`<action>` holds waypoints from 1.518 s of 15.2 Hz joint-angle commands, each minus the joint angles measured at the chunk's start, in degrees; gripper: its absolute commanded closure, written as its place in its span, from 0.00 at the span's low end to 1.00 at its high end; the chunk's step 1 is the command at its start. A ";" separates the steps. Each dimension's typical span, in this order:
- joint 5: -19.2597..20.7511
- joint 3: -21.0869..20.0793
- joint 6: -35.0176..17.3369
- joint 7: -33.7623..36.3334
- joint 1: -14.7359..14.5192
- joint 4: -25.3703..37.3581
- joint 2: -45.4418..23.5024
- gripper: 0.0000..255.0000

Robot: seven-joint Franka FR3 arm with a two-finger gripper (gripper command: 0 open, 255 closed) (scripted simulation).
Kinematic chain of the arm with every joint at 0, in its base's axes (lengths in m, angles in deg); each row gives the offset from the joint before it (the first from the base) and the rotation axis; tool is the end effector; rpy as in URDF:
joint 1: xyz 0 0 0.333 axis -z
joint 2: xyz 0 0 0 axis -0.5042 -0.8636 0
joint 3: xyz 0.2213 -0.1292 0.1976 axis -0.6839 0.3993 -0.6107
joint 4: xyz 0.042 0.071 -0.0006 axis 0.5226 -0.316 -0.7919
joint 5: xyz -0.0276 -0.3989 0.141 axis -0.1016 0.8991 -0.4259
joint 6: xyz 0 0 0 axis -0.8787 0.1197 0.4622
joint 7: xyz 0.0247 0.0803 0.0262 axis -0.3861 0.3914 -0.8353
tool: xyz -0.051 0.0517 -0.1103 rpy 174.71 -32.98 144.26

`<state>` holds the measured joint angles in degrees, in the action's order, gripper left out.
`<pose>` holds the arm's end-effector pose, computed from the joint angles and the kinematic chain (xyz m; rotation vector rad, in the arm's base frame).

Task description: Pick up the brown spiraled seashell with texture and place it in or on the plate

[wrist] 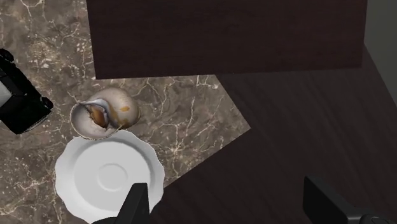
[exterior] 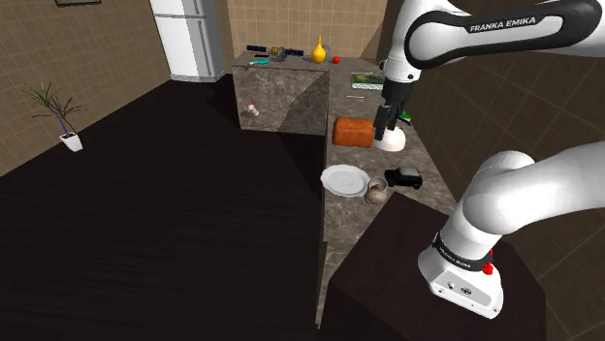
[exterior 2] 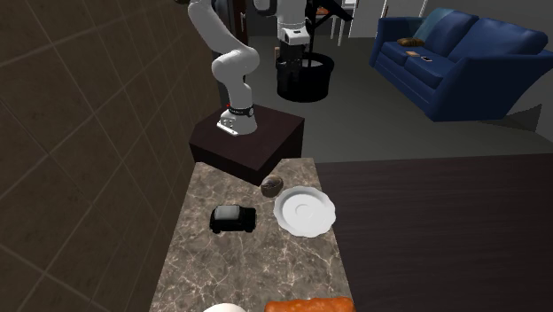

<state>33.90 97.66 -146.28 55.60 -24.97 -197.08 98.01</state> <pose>0.3274 -0.0834 0.4552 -3.0981 0.0110 0.0039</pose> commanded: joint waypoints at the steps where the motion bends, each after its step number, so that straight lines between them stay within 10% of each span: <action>1: 1.46 1.97 -3.86 -2.09 0.91 -2.23 -1.18 0.00; 16: 7.44 19.66 -36.81 -19.72 4.63 -8.85 -24.82 0.00; 20: 1.63 25.64 -45.81 -28.49 1.74 -6.89 -35.56 0.00; 23: -10.33 29.30 -51.30 -40.14 -1.59 -4.25 -44.86 0.00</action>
<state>28.34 125.96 -195.81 19.89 -25.42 -202.32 56.27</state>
